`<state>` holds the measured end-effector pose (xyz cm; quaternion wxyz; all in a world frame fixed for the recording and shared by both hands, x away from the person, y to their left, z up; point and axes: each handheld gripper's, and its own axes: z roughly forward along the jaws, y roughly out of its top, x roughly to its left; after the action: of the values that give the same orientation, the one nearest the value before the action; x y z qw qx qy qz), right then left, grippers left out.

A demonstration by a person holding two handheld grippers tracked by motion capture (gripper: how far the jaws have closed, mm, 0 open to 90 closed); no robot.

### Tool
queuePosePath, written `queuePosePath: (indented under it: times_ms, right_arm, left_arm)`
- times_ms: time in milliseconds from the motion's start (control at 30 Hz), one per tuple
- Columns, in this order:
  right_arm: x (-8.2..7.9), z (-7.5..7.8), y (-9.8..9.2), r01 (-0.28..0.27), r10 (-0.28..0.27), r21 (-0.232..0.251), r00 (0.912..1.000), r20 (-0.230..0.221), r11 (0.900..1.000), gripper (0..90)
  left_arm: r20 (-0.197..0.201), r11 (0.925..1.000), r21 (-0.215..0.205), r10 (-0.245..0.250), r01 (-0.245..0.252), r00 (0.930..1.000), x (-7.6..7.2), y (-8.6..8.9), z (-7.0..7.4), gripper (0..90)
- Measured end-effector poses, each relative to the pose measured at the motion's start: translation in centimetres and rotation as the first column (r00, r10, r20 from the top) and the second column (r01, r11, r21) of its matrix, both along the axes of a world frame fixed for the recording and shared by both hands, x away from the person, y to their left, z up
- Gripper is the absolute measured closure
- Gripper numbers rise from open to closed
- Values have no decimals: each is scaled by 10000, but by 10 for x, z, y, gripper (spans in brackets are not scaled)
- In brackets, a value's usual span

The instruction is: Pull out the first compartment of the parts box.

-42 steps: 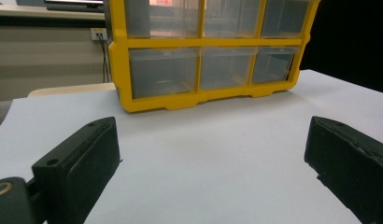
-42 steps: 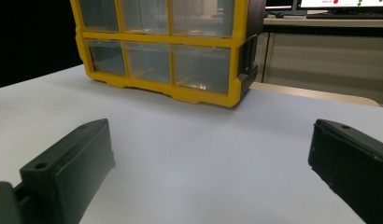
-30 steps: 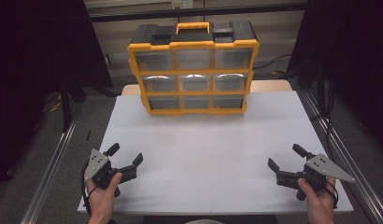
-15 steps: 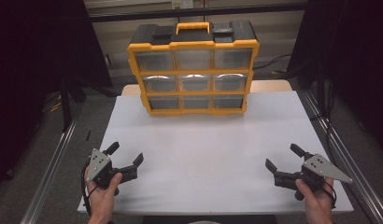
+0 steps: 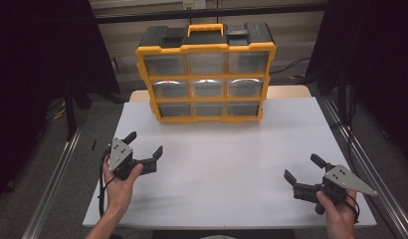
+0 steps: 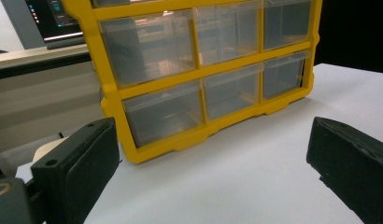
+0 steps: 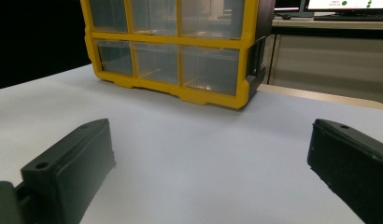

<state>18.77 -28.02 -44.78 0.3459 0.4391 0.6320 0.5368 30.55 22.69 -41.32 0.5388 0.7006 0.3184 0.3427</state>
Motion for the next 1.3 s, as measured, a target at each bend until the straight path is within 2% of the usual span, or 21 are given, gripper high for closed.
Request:
queuePosePath:
  times_ms: [33, 67, 133, 233, 300, 333, 400, 567, 600, 700, 767, 867, 967, 1000, 1100, 1233, 1300]
  right_arm:
    - [0, 0, 0, -31, 31, -13, 10000, -31, 10000, 0]
    - [0, 0, 0, -53, 53, 10, 10000, -27, 10000, 0]
    - [0, 0, -1, -46, 45, -5, 10000, -16, 10000, 0]
    - [-1, 0, -1, -13, 13, -9, 10000, -47, 10000, 0]
    - [-1, 0, 0, 16, -16, 20, 10000, -10, 10000, 0]
    - [-1, 0, -1, 10, -10, 26, 10000, -25, 10000, 0]
    - [-1, 0, 0, 8, -8, 36, 10000, 6, 10000, 1]
    - [-1, 0, -1, -28, 28, 3, 10000, -57, 10000, 1]
    - [-1, 0, -1, -28, 28, 3, 10000, -57, 10000, 1]
    - [0, -1, -1, -50, 50, 23, 10000, -41, 10000, 1]
    - [0, 0, -1, -90, 90, 7, 9999, -44, 10000, 1]
    - [0, -1, -1, -51, 52, 21, 10000, -47, 10000, 2]
    - [0, -1, -1, -53, 53, 55, 10000, -55, 10000, 1]
    - [0, -1, -1, -52, 53, 63, 10000, -51, 10000, 1]
    - [0, -1, -1, -53, 54, 36, 10000, -53, 10000, 1]
    - [0, -1, 0, -63, 64, 35, 10000, -66, 10000, 1]
    - [0, -1, 0, -52, 53, 80, 10000, -67, 10000, 0]
  left_arm:
    - [0, 10000, 0, 0, 0, 10000, 0, 0, 0, 17]
    - [159, 9993, 349, -119, 113, 9998, 4, -3, 3, 16]
    - [182, 9997, 185, -147, 143, 9997, 10, -7, 5, 13]
    - [242, 9990, 336, -311, 303, 9992, 15, -8, 9, 9]
    - [534, 9984, 399, -432, 411, 9976, 21, -11, 12, 9]
    - [786, 9969, 746, -316, 257, 9964, 25, -13, 17, 11]
    - [843, 9976, 686, -184, 126, 9963, 28, -14, 19, 11]
    - [1655, 9871, 1595, -175, -93, 9861, 41, -15, 36, 12]
    - [1655, 9871, 1595, -175, -93, 9861, 41, -15, 36, 14]
    - [2017, 9863, 1616, 12, -345, 9794, 50, -14, 49, 14]
    - [2050, 9872, 1541, 99, -423, 9787, 52, -14, 52, 14]
    - [2400, 9857, 1567, 229, -620, 9705, 58, -13, 60, 15]
    - [2699, 9872, 1386, 390, -789, 9621, 67, -11, 72, 23]
    - [2699, 9872, 1386, 390, -789, 9621, 67, -11, 72, 24]
    - [2890, 9824, 1666, 330, -841, 9568, 76, -12, 77, 23]
    - [2951, 9786, 1877, 254, -840, 9551, 82, -15, 80, 22]
    - [3172, 9719, 2153, 229, -954, 9481, 86, -16, 84, 22]
